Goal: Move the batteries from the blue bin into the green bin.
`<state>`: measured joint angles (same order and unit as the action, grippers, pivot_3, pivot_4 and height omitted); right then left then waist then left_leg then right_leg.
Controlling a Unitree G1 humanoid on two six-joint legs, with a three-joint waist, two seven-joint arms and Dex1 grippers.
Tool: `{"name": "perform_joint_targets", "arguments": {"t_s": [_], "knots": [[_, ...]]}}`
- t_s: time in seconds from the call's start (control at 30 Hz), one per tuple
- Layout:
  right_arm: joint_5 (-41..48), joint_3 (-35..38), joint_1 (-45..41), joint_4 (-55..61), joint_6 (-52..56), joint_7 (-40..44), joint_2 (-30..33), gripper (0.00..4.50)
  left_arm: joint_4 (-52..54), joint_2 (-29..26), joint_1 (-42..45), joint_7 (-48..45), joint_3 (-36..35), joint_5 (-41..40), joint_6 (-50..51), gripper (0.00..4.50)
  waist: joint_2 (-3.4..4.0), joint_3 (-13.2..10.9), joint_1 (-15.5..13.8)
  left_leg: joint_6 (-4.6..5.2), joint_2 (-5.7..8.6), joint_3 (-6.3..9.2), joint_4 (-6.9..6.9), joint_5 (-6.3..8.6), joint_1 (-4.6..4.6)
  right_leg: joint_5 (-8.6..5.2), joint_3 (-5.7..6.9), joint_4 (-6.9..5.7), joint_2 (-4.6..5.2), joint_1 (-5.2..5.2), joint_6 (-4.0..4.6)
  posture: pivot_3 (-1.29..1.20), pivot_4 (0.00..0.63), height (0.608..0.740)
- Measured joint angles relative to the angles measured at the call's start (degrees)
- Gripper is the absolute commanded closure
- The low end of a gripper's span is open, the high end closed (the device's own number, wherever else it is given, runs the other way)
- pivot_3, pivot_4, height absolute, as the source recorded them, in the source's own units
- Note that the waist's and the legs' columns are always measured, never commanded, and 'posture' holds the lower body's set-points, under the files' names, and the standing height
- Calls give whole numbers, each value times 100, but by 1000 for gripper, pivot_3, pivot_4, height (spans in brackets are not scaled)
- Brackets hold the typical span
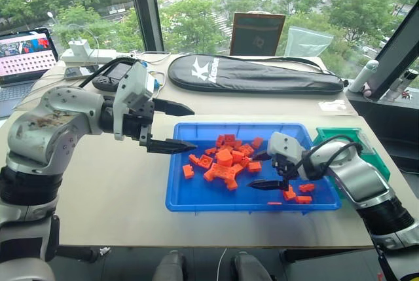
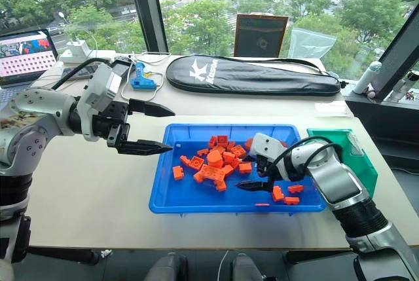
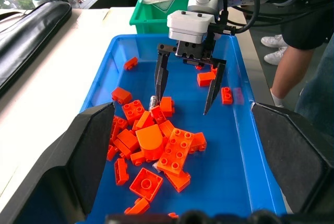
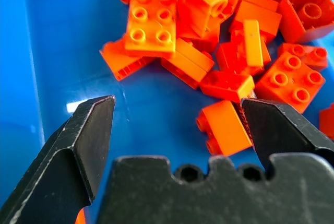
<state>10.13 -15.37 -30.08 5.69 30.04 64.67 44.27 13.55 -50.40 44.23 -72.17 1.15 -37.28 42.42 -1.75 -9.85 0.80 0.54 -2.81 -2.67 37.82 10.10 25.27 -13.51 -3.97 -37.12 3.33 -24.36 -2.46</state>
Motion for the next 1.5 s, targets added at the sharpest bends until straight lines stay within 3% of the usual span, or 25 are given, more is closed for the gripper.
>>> {"name": "perform_joint_targets", "arguments": {"t_s": [0.37,0.4,0.47,0.73,0.93,1.17,1.43,1.5], "knots": [[-262,-158,-22,-486,-245,32,-121,17,1,-38,-1,4,0,18,-2,0,0,0,2,0,0,0,0,0,0,0,0,-1,-1,0,0,0,150,733],[-272,-172,-20,-510,-245,39,-121,518,1,-38,-1,4,0,19,-3,0,0,0,2,0,0,0,0,0,0,0,0,-1,-1,0,0,0,150,733],[-278,-176,0,-514,-245,61,-120,1016,1,-38,-1,4,0,20,-4,0,0,0,2,0,0,0,0,0,0,0,0,-1,-1,0,0,0,150,733],[-201,-143,105,-278,-208,158,-73,3714,-1,-34,-1,-1,7,35,-17,0,0,0,3,0,-1,0,0,0,0,0,0,-1,-1,0,0,0,150,733],[71,137,39,38,60,395,315,3715,-16,1,0,-23,22,116,-48,0,0,0,1,0,0,0,0,0,0,0,0,0,0,1,0,0,150,733],[315,353,158,414,449,1271,1764,3715,-62,65,2,-72,67,144,-105,0,0,0,-15,1,0,-1,-1,1,0,-1,1,3,2,1,0,0,150,733],[67,6,305,452,439,1643,2119,3715,-86,104,3,-170,175,230,-245,0,-1,0,29,0,-2,-3,0,0,-3,-4,-2,0,0,-1,-6,0,150,733],[13,-104,267,445,481,1690,2119,2711,-89,104,3,-187,201,248,-248,0,-1,0,20,0,-1,-4,0,0,-3,-4,-2,0,1,-1,-6,0,150,733]]}}
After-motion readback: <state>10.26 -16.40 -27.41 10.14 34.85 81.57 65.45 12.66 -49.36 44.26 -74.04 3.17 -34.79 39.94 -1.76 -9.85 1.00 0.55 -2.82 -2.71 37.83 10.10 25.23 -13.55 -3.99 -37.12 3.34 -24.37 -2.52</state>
